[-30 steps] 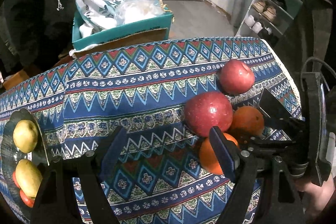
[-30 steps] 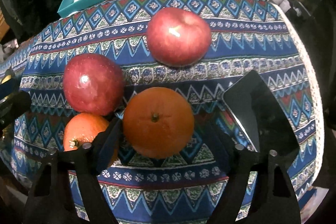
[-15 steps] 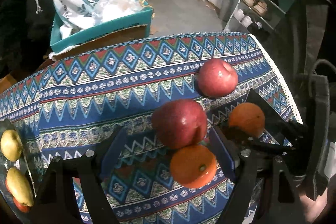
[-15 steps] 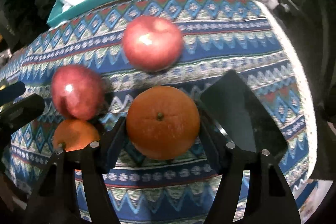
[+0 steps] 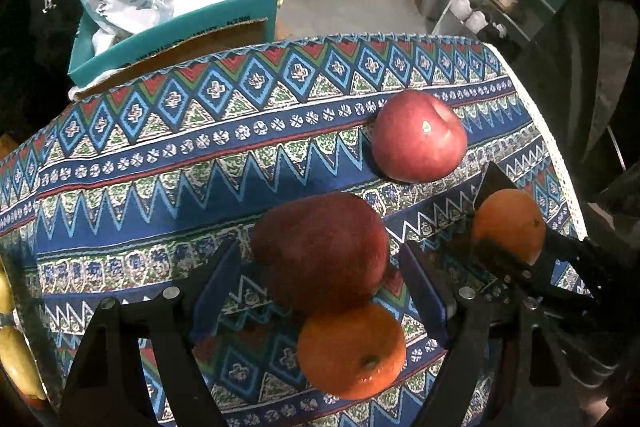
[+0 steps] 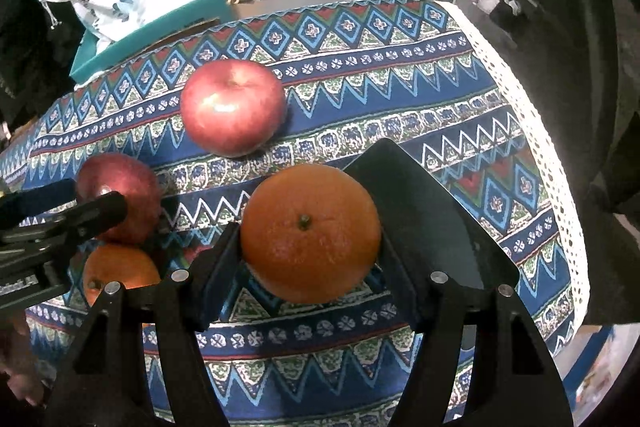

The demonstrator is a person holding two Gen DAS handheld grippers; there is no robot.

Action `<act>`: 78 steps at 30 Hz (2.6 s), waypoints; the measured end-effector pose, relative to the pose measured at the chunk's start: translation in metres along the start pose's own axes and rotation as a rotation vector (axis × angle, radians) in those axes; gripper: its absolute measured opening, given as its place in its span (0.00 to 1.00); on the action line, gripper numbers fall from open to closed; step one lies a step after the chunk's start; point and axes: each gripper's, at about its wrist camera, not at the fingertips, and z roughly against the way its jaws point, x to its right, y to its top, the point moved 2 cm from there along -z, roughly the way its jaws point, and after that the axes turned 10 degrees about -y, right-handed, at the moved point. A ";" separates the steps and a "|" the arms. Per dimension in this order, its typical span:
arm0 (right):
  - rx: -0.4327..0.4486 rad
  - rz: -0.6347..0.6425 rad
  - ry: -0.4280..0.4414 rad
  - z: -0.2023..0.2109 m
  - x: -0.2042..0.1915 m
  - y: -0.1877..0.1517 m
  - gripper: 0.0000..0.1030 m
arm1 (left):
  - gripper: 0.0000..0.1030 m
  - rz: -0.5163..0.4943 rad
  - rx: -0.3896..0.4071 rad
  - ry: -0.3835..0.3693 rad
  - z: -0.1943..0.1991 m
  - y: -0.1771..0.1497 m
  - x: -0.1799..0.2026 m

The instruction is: Organize fruits

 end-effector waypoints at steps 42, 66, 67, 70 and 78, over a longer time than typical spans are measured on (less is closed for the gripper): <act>0.174 0.022 0.004 0.074 -0.006 0.018 0.66 | 0.76 -0.129 0.194 0.046 0.087 0.001 0.016; 0.341 0.044 0.054 0.167 -0.023 0.023 0.66 | 0.76 -0.120 0.346 0.049 0.192 -0.019 0.013; 0.347 0.047 0.058 0.170 -0.025 0.023 0.66 | 0.76 -0.121 0.354 0.050 0.198 -0.021 0.012; 0.365 0.056 0.064 0.180 -0.030 0.023 0.66 | 0.76 -0.116 0.371 0.058 0.211 -0.026 0.008; 0.412 0.080 0.084 0.204 -0.045 0.023 0.66 | 0.76 -0.103 0.412 0.064 0.238 -0.037 -0.003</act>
